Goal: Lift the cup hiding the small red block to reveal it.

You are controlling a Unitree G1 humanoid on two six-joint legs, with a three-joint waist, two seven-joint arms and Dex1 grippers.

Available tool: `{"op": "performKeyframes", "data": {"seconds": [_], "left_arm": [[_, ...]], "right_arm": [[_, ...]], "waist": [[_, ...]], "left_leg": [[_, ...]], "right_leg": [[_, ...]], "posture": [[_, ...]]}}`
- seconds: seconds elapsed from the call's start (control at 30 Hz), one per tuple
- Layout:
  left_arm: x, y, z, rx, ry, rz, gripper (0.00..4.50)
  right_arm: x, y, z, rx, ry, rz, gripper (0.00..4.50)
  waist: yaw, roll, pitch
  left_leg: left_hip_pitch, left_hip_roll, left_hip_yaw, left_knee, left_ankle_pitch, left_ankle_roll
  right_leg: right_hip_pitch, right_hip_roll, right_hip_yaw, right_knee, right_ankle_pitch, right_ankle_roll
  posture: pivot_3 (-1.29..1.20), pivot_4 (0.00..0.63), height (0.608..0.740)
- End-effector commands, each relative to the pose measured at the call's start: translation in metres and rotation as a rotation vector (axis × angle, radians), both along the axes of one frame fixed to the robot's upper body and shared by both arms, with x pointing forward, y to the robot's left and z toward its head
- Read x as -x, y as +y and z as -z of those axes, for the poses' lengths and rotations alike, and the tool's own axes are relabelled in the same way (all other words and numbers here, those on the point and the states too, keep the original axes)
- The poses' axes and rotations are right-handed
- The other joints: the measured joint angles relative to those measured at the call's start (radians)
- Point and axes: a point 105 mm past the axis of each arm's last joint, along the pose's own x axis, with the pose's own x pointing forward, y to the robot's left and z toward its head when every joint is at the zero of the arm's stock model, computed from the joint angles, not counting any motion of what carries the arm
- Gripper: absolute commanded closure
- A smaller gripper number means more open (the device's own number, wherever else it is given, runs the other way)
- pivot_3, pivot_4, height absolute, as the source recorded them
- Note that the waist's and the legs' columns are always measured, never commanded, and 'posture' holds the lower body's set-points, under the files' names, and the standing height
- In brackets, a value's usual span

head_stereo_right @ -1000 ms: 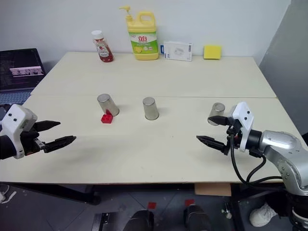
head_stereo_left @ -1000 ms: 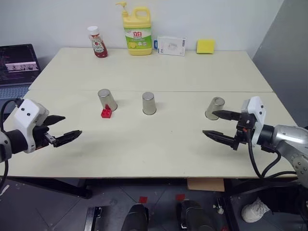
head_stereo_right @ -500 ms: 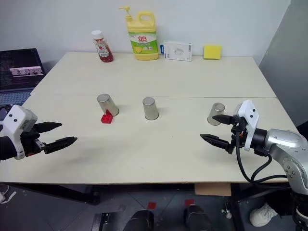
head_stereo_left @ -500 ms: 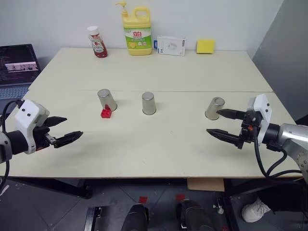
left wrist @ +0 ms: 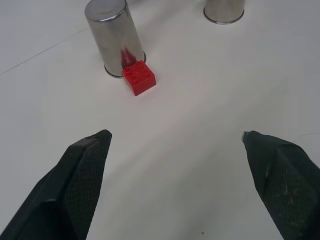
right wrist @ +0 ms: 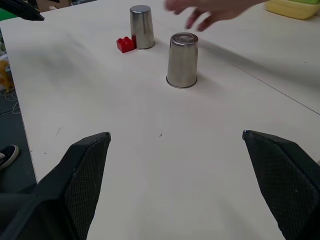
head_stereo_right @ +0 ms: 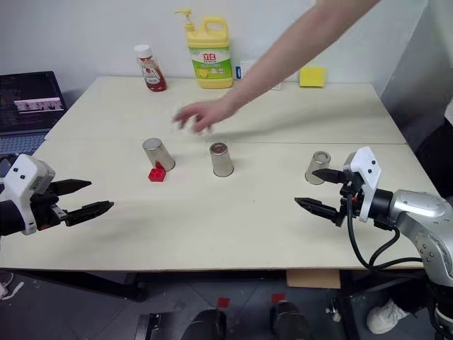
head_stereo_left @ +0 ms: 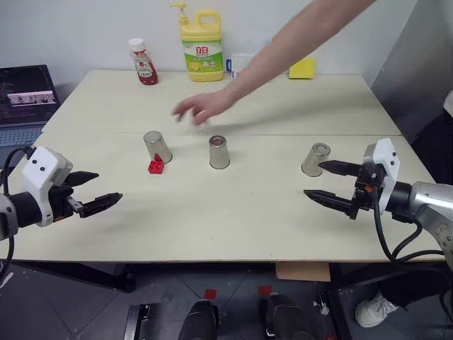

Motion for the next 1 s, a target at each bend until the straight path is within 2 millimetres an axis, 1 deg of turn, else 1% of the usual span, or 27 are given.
{"op": "performKeyframes", "data": {"seconds": [0.03, 0.7, 1.0], "left_arm": [[-0.0009, -0.0015, -0.0147, -0.019, -0.056, 0.005, 0.04], [-0.001, 0.0011, -0.0138, -0.03, -0.051, -0.002, 0.04], [-0.0044, -0.0037, -0.0138, -0.03, -0.05, 0.018, 0.04]], "right_arm": [[0.0028, 0.0005, -0.0102, -0.002, -0.043, -0.012, 0.0], [0.0026, 0.0036, -0.0089, -0.003, -0.041, -0.026, 0.0], [0.0035, 0.0038, -0.0084, -0.007, -0.041, -0.021, 0.0]], "waist": [[0.0, 0.0, 0.0], [0.0, 0.0, 0.0], [0.0, 0.0, 0.0]], "left_leg": [[0.0, 0.0, 0.0, 0.0, 0.0, 0.0], [0.0, 0.0, 0.0, 0.0, 0.0, 0.0], [0.0, 0.0, 0.0, 0.0, 0.0, 0.0]], "right_leg": [[0.0, 0.0, 0.0, 0.0, 0.0, 0.0], [0.0, 0.0, 0.0, 0.0, 0.0, 0.0], [0.0, 0.0, 0.0, 0.0, 0.0, 0.0]], "posture": [[0.0, 0.15, 0.74], [0.0, 0.15, 0.74], [0.0, 0.15, 0.74]]}}
